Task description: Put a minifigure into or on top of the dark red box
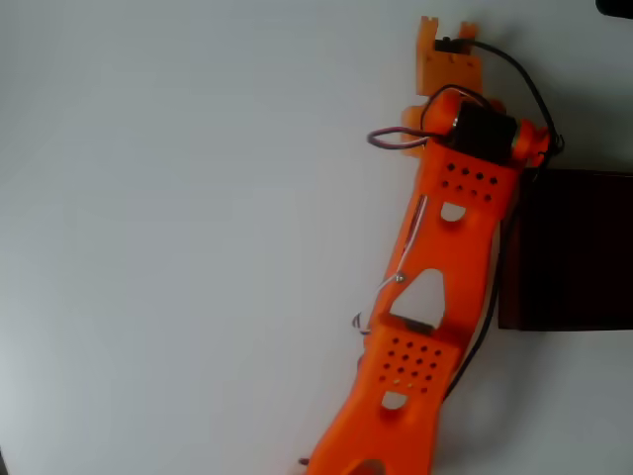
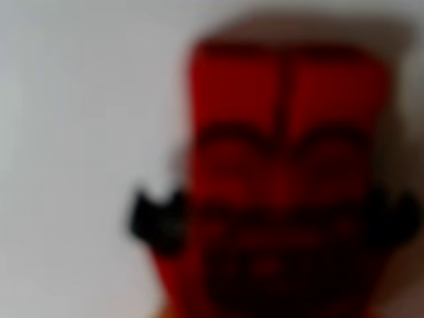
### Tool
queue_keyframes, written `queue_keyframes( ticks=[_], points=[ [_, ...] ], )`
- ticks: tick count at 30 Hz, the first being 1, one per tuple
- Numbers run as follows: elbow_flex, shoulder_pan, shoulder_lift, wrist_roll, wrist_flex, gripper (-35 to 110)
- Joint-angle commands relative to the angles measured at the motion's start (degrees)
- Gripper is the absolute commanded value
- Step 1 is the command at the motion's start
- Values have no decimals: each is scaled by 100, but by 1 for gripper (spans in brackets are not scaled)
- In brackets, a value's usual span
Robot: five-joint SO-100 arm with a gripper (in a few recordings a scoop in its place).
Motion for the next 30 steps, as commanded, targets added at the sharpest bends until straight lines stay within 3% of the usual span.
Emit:
queue_keyframes(
  ticks=[1, 11, 30],
  points=[
    [-105, -9, 26, 141, 70, 0],
    [1002, 237, 1600, -413, 211, 0],
    [3762, 2180, 4562, -1934, 211, 0]
  ],
)
